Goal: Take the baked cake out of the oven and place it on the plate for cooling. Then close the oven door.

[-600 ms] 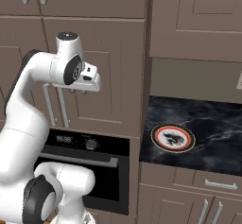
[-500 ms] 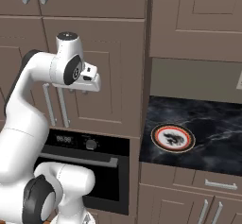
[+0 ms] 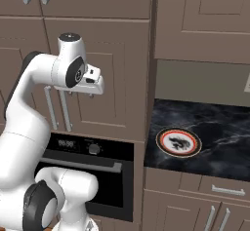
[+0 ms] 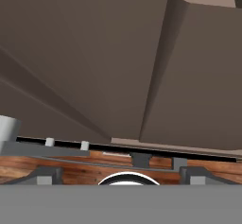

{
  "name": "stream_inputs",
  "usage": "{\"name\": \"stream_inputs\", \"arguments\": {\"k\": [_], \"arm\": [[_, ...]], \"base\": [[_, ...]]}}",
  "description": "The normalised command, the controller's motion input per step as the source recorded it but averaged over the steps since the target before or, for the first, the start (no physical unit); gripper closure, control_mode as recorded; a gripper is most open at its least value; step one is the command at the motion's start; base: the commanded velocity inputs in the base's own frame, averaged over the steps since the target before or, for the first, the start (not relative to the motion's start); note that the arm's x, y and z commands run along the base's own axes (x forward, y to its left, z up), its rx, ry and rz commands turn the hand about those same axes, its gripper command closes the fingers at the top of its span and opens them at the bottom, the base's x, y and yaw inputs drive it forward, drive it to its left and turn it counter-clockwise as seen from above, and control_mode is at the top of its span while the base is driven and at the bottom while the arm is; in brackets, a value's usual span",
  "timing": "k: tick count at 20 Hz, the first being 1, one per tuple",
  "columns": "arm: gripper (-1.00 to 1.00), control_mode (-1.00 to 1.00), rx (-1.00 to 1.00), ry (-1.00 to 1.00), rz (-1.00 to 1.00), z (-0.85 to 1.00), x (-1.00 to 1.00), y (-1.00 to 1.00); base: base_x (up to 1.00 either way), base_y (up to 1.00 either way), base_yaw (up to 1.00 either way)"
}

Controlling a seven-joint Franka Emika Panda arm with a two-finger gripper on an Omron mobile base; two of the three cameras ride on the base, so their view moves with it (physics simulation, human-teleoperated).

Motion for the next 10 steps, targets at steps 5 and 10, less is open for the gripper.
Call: {"name": "stream_inputs", "arguments": {"k": [5,10], "arm": [[-1.00,1.00,0.00,0.00,0.00,0.00,0.00,0.00],[-1.00,1.00,0.00,0.00,0.00,0.00,0.00,0.00]], "base": [[0.00,0.00,0.00],[-0.13,0.00,0.00]]}}
